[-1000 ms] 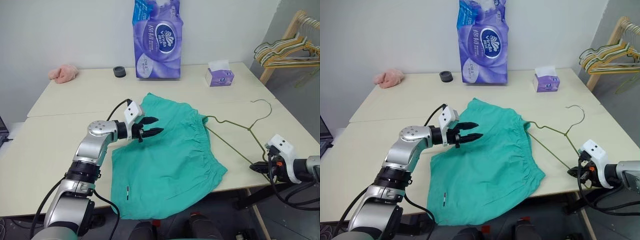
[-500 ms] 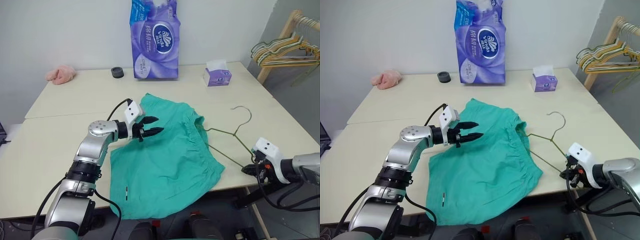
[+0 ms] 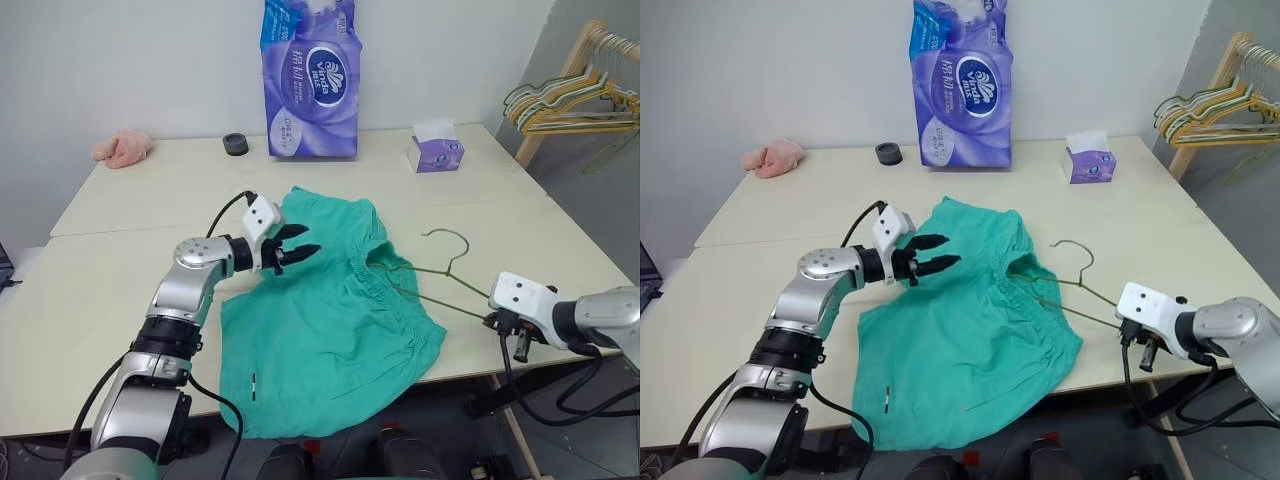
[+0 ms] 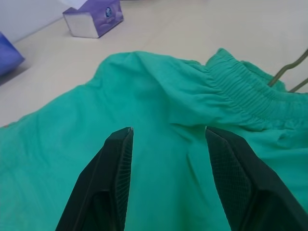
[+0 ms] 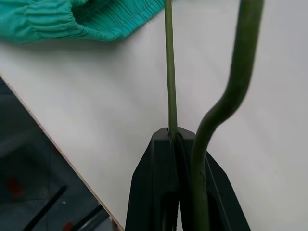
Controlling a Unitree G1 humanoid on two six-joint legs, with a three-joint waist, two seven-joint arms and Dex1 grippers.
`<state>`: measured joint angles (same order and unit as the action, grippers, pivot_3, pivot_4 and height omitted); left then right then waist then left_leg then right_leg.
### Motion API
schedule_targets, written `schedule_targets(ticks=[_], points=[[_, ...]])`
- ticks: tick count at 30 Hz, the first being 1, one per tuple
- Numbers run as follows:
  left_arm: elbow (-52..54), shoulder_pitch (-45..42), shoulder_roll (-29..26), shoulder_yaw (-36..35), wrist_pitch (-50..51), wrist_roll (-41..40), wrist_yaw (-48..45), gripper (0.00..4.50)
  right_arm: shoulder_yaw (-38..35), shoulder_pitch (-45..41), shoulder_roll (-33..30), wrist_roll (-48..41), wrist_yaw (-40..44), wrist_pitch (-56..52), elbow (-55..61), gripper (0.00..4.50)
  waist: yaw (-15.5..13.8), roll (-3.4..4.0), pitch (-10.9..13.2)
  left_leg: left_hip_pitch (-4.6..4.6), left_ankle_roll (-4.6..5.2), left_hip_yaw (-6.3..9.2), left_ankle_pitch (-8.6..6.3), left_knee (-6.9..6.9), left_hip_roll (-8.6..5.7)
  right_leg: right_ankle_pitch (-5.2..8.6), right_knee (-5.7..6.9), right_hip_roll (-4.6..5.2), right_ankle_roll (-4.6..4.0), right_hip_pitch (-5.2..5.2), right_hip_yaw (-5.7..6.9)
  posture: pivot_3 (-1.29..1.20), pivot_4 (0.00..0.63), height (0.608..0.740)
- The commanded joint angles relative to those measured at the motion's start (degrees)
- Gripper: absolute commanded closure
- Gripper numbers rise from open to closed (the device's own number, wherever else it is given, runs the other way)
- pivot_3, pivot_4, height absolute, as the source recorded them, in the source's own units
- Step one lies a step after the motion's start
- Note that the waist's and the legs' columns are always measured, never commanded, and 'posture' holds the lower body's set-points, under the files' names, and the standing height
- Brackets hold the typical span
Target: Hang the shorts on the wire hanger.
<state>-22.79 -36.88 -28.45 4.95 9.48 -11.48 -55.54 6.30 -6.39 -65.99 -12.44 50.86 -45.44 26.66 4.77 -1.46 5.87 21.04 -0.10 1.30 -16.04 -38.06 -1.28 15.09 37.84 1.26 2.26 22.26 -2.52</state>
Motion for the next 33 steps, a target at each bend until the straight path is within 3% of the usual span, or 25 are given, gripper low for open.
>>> schedule_targets(ticks=[1,5,16,24,33], points=[[0.11,-1.95,0.25,-1.17,-1.72,0.15,0.48,2.00,-2.83,-1.12,1.64,-3.06,0.72,-4.26,-0.86,4.50,0.00,0.00,0.00,0.00,0.00,0.00,0.00,0.00,0.00,0.00,0.00,0.00,0.00,0.00,0.00,-0.14,0.072,0.740],[0.42,-1.71,0.65,-1.00,-2.00,0.36,0.69,2.00,-3.33,-2.15,3.14,-5.76,1.79,-8.75,-4.79,4.50,0.01,0.00,0.00,0.00,0.00,0.02,0.00,0.01,0.00,-0.10,0.01,0.01,-0.16,0.00,0.01,-0.14,0.074,0.740],[5.47,-0.67,1.47,-1.72,2.30,-3.98,-2.44,2.00,-0.64,-15.91,12.08,-13.46,2.86,-21.69,-16.08,4.50,0.20,0.01,0.00,-0.02,0.01,0.02,0.00,0.00,0.00,-0.15,0.07,0.00,-0.26,0.00,0.01,-0.13,0.073,0.740],[7.12,-2.83,-0.12,-3.10,10.26,-8.91,-7.03,2.00,4.54,-19.82,14.36,-13.35,3.38,-22.94,-20.25,4.50,0.05,0.01,0.00,0.01,0.01,0.05,0.00,0.01,-0.01,-0.17,0.06,0.00,-0.28,0.02,0.05,-0.12,0.069,0.740],[4.55,-5.08,-0.93,-3.99,9.42,-7.73,-6.26,2.00,3.65,-25.96,18.75,-9.87,-1.60,-17.39,-24.78,4.50,0.26,0.04,-0.01,-0.01,0.00,0.04,0.00,0.01,-0.02,-0.17,0.11,0.00,-0.29,0.04,0.04,-0.11,0.065,0.740]])
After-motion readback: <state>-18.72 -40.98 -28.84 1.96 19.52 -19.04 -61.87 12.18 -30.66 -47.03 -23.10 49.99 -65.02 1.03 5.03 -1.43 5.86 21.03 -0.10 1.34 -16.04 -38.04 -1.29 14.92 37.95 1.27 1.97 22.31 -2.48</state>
